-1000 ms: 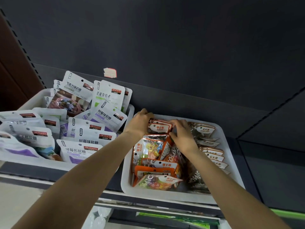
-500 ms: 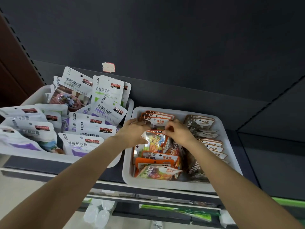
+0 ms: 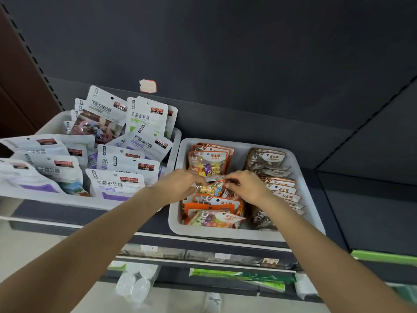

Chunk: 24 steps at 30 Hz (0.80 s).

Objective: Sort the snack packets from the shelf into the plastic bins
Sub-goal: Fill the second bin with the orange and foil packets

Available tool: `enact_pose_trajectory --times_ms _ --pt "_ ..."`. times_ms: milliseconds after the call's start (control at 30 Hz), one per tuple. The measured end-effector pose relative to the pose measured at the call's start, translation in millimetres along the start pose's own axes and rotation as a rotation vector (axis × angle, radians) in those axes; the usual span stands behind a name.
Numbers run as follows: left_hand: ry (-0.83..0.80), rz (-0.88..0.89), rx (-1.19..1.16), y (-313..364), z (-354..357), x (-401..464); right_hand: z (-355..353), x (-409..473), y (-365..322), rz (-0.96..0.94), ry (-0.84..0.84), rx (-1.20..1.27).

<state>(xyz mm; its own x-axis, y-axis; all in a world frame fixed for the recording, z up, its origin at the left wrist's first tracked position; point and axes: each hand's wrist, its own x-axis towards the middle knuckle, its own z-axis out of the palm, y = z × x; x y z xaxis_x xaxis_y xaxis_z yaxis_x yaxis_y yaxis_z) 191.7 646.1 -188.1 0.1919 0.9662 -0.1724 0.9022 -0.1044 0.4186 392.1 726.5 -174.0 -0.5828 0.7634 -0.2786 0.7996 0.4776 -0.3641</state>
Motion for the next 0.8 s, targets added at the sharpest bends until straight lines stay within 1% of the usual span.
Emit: enact_pose_trajectory --times_ms 67,133,200,333,467,600,667,733,800 --pt "-0.006 0.006 0.008 0 0 -2 4 0 0 0.01 0.009 -0.086" --pt "0.001 0.025 0.001 0 0 -5 5 1 0 0.02 0.068 -0.143" --pt "0.017 0.036 0.017 -1 1 -8 2 2 1 0.034 0.119 -0.13" --pt "0.113 0.018 -0.036 -1 2 -10 -11 12 1 0.041 0.116 -0.135" --pt "0.126 -0.008 -0.049 -1 3 -8 -21 26 5 0.07 0.154 -0.011" --pt "0.19 0.018 -0.084 -2 3 -7 -21 39 3 0.122 0.308 0.026" --pt "0.168 0.022 -0.084 -3 2 -6 -18 46 0 0.143 0.367 0.044" --pt "0.119 0.009 -0.073 -4 -1 -4 -16 51 1 0.15 0.357 0.042" --pt "0.094 -0.012 -0.055 -3 -5 -1 -15 54 2 0.117 0.28 0.026"
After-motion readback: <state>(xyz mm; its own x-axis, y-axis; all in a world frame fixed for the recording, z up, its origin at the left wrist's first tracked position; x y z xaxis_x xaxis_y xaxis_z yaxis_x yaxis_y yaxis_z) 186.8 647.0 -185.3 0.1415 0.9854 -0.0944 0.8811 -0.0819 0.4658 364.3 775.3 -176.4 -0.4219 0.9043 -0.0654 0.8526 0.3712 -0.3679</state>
